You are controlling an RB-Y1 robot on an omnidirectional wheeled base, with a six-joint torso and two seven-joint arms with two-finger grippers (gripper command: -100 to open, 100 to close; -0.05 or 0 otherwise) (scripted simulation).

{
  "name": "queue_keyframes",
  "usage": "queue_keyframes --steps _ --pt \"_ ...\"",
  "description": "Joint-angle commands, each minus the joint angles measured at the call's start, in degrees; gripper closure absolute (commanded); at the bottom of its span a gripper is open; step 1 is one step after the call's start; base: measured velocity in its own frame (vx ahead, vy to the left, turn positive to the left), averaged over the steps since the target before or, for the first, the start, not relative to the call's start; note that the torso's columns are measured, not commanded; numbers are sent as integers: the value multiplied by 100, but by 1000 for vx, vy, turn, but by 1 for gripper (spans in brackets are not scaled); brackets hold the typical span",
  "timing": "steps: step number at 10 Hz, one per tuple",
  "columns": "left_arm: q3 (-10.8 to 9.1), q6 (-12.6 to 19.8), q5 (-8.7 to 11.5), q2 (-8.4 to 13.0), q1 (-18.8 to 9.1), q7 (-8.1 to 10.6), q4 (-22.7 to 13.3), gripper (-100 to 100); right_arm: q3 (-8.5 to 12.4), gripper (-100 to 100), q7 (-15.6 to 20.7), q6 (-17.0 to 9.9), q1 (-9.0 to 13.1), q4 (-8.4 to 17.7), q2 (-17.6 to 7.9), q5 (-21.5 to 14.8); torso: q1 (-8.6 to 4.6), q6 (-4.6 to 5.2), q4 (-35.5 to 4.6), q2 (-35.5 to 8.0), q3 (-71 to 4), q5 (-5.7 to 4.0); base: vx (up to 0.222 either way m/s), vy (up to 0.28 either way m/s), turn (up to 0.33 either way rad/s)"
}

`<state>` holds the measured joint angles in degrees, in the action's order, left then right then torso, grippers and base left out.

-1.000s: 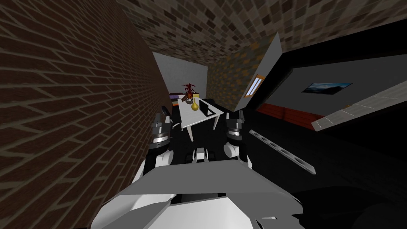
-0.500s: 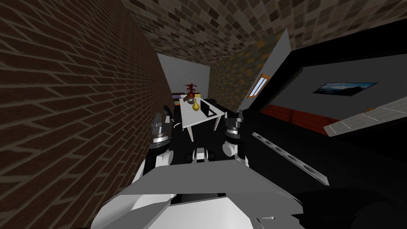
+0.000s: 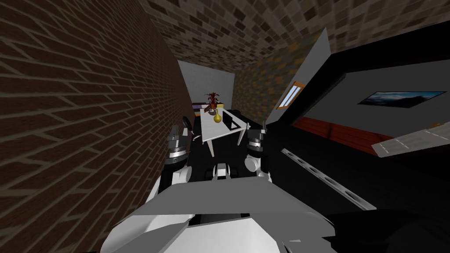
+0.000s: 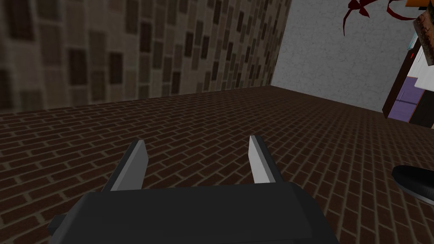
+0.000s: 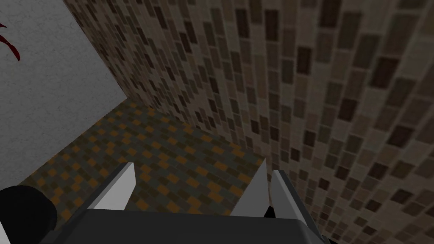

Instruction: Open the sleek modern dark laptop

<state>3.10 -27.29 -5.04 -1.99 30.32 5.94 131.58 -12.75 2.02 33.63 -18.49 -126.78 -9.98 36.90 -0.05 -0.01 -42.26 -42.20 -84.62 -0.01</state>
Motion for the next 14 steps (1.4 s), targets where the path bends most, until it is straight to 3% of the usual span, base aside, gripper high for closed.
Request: queue_keyframes --steps 1,2,4,5,7,10,12,13,14 --pt "0 0 0 0 0 0 0 0 -59 -100 -13 22 58 29 -21 364 2 3 -1 -6 3 0 11 -19 -16" --pt "0 0 0 0 0 0 0 0 -188 -100 -23 43 176 70 -42 584 11 3 -4 -16 9 3 21 -28 99" --pt "0 0 0 0 0 0 0 0 -188 -100 -23 43 176 70 -42 791 5 2 -2 -9 5 1 19 -25 41" --pt "0 0 0 0 0 0 0 0 -318 -100 -32 64 295 114 -59 1020 6 3 -3 -11 6 2 33 -43 100" --pt "0 0 0 0 0 0 0 0 -318 -100 -32 64 295 114 -59 1228 1 2 0 -4 2 0 24 -31 37" --pt "0 0 0 0 0 0 0 0 -577 -100 -54 105 533 210 -79 1809 2 2 -1 -7 4 0 34 -46 95" --pt "0 0 0 0 0 0 0 0 -577 -100 -54 105 533 210 -79 2122 2 3 -2 -7 4 0 29 -40 21" --pt "0 0 0 0 0 0 0 0 -704 -100 -65 124 650 262 -83 2302 13 3 -3 -12 7 3 33 -41 88" --pt "0 0 0 0 0 0 0 0 -704 -100 -65 124 650 262 -83 2483 8 -1 -2 -8 5 3 36 -49 71"
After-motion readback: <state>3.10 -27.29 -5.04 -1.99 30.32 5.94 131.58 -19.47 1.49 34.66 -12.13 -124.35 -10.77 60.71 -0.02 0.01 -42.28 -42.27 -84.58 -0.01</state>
